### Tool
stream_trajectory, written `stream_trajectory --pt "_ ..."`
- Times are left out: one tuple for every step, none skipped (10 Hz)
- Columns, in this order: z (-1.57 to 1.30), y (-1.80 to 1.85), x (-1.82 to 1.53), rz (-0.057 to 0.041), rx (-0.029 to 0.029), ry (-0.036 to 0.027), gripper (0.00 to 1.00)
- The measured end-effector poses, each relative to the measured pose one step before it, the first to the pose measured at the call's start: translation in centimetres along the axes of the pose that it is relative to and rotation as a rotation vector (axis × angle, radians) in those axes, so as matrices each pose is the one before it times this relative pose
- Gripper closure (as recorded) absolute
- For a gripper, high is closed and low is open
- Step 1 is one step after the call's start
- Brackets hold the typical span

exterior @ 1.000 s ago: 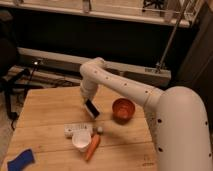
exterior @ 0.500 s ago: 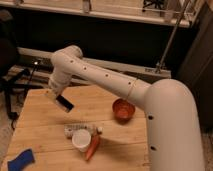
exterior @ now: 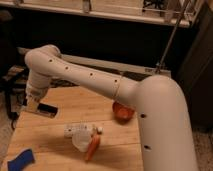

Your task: Place the eraser on the white sponge

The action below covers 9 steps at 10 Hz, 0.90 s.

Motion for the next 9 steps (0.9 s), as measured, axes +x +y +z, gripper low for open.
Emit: stream_trajectory --pt "0.536 -1.323 1.005 -0.08466 0.01556 -0.02111 1.00" --pt "0.704 -1.294 1.200 -0.08438 0.01893 -0.01950 1.00" --pt "0.476 -0.850 0.936 -0.06248 0.01659 -0.01151 1.00" --pt "0.170 -0.390 0.759 -0.03874 0.01247 -0.00103 1.00" --pt "0.026 -0.079 0.127 -0.00733 0.00258 -0.00035 1.00" --pt "-0.070 0.030 -0.137 0.00246 -0.00100 -0.00003 1.00" --pt "-0.007 0.006 -0.019 0.00048 -0.00007 0.00005 1.00" --pt "0.067 -0.036 0.138 -0.00247 0.00122 -0.00017 1.00" --pt "0.011 -0.006 0.008 -0.00027 0.00016 -0.00009 1.00"
